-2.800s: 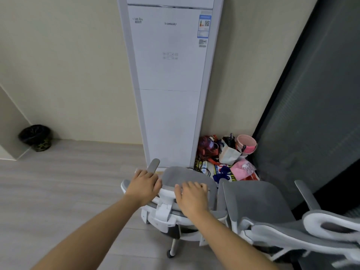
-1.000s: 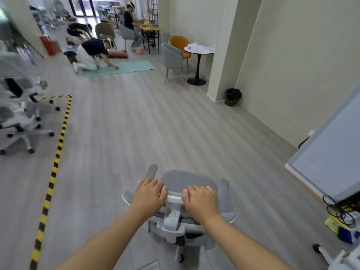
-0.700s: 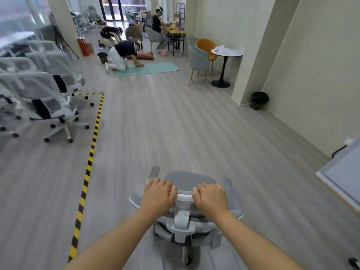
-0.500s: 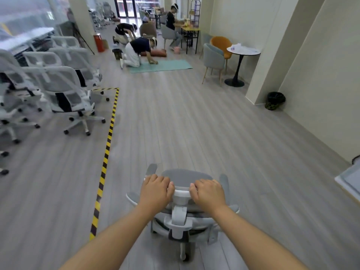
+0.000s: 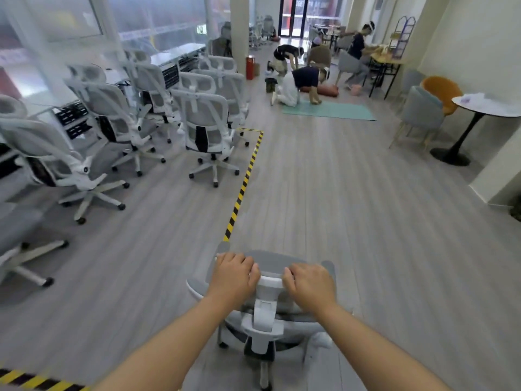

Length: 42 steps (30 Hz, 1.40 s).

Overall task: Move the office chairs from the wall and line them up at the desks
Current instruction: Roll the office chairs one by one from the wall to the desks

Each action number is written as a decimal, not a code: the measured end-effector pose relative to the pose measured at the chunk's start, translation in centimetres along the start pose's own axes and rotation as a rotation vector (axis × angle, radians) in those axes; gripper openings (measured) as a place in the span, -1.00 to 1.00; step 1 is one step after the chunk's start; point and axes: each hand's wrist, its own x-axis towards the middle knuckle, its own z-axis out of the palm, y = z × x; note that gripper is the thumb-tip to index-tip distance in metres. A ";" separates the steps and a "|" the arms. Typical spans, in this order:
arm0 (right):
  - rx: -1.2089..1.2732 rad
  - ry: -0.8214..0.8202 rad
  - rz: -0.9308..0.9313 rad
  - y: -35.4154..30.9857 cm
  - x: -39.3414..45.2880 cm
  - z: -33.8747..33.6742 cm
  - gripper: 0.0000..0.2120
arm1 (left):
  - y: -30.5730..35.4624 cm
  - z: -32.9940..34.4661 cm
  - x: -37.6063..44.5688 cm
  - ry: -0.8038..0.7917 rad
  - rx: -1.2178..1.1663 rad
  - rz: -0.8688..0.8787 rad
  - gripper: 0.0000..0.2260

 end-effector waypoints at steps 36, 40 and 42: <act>0.071 0.062 -0.089 -40.2 56.9 21.8 -0.57 | -65.0 1.2 31.3 0.078 0.100 -0.064 -0.70; 0.073 0.087 -0.082 -41.9 62.9 24.2 -0.59 | -70.1 2.8 36.8 0.048 0.100 -0.044 -0.67; 0.058 0.113 -0.085 -42.4 65.5 24.6 -0.59 | -72.0 3.3 39.1 0.053 0.100 -0.033 -0.66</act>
